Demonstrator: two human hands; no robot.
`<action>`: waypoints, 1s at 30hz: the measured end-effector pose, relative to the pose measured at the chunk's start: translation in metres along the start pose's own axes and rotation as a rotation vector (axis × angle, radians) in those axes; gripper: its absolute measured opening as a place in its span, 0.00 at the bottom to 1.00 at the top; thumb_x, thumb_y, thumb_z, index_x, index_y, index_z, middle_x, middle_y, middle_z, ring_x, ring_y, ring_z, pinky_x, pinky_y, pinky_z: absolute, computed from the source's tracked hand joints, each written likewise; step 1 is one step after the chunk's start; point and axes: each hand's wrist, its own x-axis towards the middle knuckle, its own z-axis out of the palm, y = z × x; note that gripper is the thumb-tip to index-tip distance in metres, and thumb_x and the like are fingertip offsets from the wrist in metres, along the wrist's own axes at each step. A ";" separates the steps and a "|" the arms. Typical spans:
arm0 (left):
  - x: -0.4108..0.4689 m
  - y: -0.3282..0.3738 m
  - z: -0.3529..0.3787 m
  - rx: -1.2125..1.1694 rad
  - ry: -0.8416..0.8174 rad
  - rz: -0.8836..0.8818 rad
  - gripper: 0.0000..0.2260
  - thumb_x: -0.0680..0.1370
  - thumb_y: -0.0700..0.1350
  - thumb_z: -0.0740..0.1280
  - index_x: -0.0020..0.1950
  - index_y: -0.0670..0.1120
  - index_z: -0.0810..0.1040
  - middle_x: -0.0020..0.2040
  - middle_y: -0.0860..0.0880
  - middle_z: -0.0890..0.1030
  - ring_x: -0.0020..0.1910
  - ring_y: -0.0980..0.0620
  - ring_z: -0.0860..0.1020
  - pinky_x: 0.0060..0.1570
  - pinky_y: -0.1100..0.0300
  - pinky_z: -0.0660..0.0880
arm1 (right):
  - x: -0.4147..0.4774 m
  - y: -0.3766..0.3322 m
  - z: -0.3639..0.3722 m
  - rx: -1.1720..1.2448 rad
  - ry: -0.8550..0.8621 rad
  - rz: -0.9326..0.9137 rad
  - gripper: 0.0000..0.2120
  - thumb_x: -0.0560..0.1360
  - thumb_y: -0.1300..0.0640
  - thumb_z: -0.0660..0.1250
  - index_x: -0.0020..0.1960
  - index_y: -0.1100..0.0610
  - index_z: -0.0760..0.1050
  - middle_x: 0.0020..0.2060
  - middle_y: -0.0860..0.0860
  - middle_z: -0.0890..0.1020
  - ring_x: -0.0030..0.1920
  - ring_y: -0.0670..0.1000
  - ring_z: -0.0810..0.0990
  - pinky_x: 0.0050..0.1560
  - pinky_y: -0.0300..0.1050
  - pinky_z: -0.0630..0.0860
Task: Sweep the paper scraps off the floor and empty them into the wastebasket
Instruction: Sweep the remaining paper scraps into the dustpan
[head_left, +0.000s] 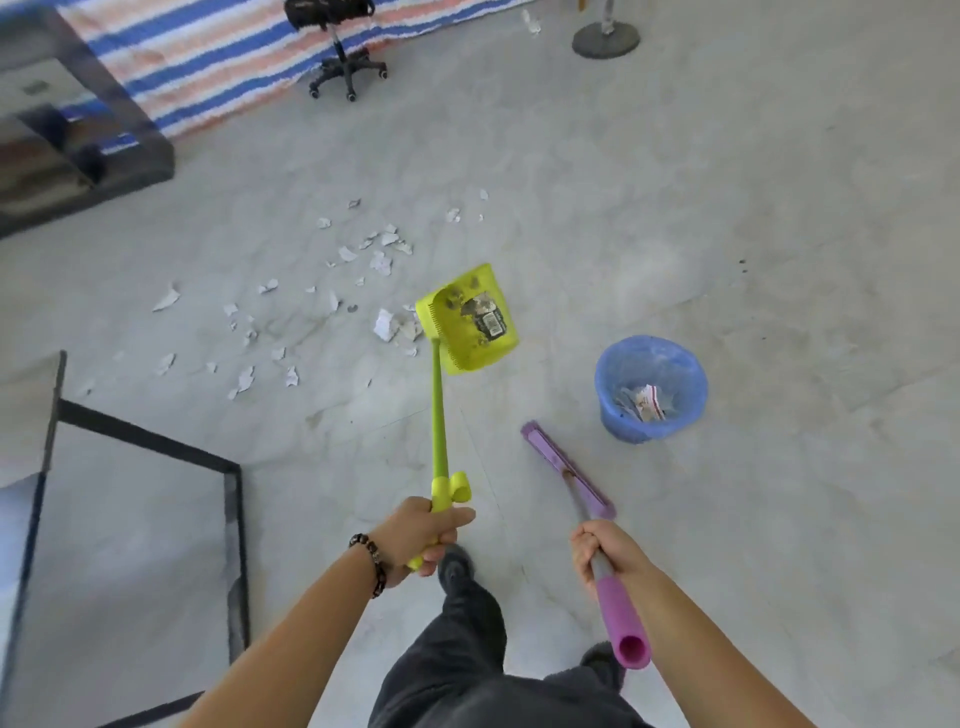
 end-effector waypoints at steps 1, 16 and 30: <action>0.004 0.002 -0.017 -0.096 0.011 0.004 0.11 0.79 0.43 0.68 0.41 0.44 0.68 0.28 0.52 0.67 0.21 0.56 0.61 0.19 0.65 0.60 | 0.007 -0.004 0.015 -0.025 -0.010 0.016 0.13 0.78 0.67 0.54 0.36 0.58 0.66 0.16 0.47 0.66 0.13 0.44 0.66 0.14 0.34 0.66; 0.091 0.055 -0.296 -0.942 0.082 -0.089 0.08 0.79 0.43 0.65 0.41 0.46 0.70 0.25 0.54 0.68 0.17 0.59 0.66 0.15 0.69 0.61 | 0.108 -0.076 0.300 -0.585 0.148 -0.008 0.16 0.79 0.64 0.61 0.33 0.56 0.67 0.20 0.47 0.67 0.15 0.43 0.66 0.15 0.31 0.64; 0.152 0.082 -0.401 -1.208 0.158 -0.286 0.08 0.77 0.43 0.68 0.46 0.43 0.69 0.23 0.53 0.68 0.15 0.60 0.66 0.14 0.71 0.55 | 0.223 -0.155 0.505 -1.464 0.002 -0.211 0.07 0.76 0.61 0.65 0.42 0.63 0.73 0.27 0.55 0.71 0.22 0.49 0.68 0.21 0.38 0.66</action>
